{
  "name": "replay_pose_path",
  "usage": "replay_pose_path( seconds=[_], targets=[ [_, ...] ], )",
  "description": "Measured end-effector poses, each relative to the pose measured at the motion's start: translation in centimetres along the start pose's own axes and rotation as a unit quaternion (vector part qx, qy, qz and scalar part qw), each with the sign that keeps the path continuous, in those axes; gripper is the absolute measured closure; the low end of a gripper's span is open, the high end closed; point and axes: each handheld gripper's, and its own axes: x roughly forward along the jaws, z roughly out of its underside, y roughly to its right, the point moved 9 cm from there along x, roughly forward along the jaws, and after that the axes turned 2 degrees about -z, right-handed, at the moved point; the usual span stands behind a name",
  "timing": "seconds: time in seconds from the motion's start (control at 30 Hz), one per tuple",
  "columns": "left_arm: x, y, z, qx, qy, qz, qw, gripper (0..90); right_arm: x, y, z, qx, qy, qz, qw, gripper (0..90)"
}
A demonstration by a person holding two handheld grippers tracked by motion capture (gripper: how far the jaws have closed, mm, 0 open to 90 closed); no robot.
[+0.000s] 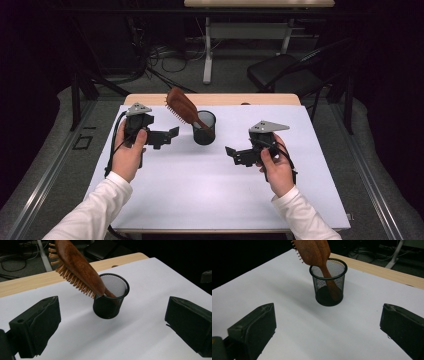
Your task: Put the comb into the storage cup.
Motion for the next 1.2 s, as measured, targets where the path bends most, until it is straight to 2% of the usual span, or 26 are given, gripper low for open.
replay_pose_path(
  seconds=[0.37,0.6,0.73,1.2],
  targets=[
    [-1.0,-1.9,2.6,-0.013,0.006,-0.008,0.9999,0.3,-0.2,0.0,1.2,-0.012,0.005,0.001,0.9999,0.2],
    [-1.1,-2.8,4.4,-0.024,0.005,-0.009,0.9996,0.3,-0.7,0.7,2.4,-0.006,0.007,0.006,0.9999,0.2],
    [-1.1,-3.0,5.3,-0.028,0.006,-0.010,0.9995,0.3,-0.9,1.2,3.3,0.000,0.000,0.012,0.9999,0.2],
    [-0.9,-3.5,7.9,-0.024,0.009,-0.011,0.9996,0.3,-2.3,3.1,6.1,0.012,-0.005,0.035,0.9993,0.2]
  ],
)
